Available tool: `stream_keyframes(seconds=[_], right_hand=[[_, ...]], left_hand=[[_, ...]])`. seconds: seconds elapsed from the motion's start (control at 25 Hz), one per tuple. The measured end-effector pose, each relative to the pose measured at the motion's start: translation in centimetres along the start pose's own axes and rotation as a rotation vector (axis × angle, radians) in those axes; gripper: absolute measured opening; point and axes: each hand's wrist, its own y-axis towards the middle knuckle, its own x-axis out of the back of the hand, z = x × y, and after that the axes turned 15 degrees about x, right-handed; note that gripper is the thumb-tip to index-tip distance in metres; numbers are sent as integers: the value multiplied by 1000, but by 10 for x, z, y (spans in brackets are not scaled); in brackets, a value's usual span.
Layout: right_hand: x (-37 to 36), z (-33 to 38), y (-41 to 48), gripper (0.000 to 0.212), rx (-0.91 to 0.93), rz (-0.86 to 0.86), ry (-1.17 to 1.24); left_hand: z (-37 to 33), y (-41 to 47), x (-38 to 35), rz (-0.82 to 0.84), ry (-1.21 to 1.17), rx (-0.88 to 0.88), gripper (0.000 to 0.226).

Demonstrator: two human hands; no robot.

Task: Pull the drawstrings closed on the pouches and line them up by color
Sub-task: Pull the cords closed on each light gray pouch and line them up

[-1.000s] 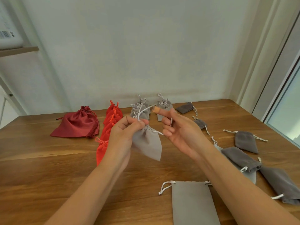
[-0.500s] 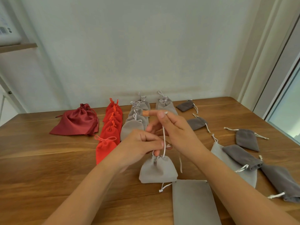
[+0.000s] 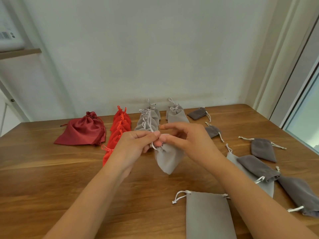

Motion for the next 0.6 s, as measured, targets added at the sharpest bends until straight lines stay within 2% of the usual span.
stream_keyframes(seconds=[0.12, 0.2, 0.32, 0.44, 0.6], right_hand=[[1, -8, 1, 17, 195, -17, -242], [2, -11, 1, 23, 317, -61, -370], [4, -9, 1, 27, 396, -134, -398], [7, 1, 1, 26, 301, -83, -207], [11, 2, 1, 14, 52, 73, 89]], left_hand=[[2, 4, 3, 24, -59, 54, 19], [2, 6, 4, 43, -99, 113, 17], [-1, 7, 6, 57, -197, 149, 20], [-4, 5, 7, 51, -174, 61, 15], [-8, -4, 9, 63, 77, -103, 13]])
